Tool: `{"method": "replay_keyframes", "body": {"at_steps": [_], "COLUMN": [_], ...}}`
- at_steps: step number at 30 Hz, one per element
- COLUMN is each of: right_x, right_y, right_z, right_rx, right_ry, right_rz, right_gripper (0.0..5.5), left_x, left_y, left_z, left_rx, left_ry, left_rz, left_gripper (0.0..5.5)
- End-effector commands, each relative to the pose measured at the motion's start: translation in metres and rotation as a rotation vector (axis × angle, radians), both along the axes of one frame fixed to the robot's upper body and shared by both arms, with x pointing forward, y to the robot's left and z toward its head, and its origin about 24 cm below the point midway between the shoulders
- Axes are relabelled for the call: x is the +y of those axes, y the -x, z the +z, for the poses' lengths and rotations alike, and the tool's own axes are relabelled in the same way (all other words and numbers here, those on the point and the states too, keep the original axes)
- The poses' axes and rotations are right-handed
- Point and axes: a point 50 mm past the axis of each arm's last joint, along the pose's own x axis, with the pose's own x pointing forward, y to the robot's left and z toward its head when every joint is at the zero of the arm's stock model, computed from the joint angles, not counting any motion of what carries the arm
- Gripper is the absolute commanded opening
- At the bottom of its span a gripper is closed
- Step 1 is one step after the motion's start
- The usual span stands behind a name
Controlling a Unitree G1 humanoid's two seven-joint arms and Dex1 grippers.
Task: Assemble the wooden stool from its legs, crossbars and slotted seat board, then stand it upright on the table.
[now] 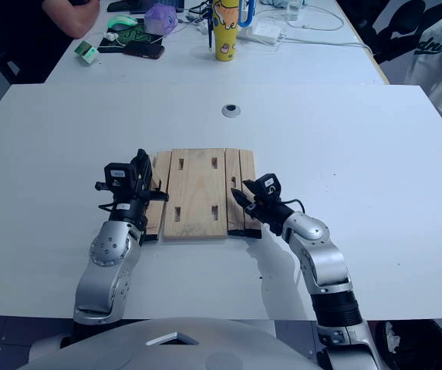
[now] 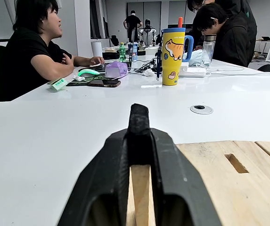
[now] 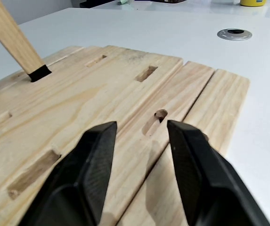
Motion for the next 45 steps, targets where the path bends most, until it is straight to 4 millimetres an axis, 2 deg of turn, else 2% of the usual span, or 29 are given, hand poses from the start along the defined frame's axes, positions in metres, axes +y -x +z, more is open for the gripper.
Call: {"method": "replay_keyframes", "body": {"at_steps": [1,15,20,21,31,35,38,42,45], "right_x": [0.004,0.006,0.008,0.008,0.011,0.010,0.011,0.013,0.016], "right_y": [0.000,-0.006,-0.008,-0.008,-0.006,-0.007,-0.009,-0.013,-0.015], "right_z": [-0.002,-0.009,-0.011,-0.012,-0.018,-0.022,-0.025,-0.025,-0.024], "right_rx": [-0.006,-0.014,-0.019,-0.019,-0.011,-0.004,-0.006,-0.018,-0.028], "right_ry": [0.014,0.013,0.007,0.006,-0.012,-0.010,-0.008,-0.010,-0.010], "right_rz": [0.003,-0.018,-0.024,-0.025,-0.033,-0.041,-0.043,-0.051,-0.051], "right_gripper": [1.98,1.98,1.98,1.98,1.98,1.98,1.98,1.98,1.98], "left_x": [0.002,0.005,0.006,0.006,0.006,0.008,0.010,0.003,0.006], "left_y": [0.005,-0.013,-0.021,-0.023,-0.025,-0.017,-0.024,-0.054,-0.076], "left_z": [-0.038,-0.035,-0.021,-0.016,0.019,0.043,0.066,0.080,0.088], "left_rx": [0.247,0.225,0.128,0.100,-0.134,-0.292,-0.385,-0.321,-0.268], "left_ry": [-0.029,-0.026,-0.018,-0.007,0.001,0.001,0.015,0.078,0.096], "left_rz": [-0.033,-0.063,-0.064,-0.058,-0.069,-0.090,-0.083,-0.152,-0.176], "left_gripper": [0.44,0.44,0.44,0.73,2.26,2.26,2.26,1.69,1.19]}}
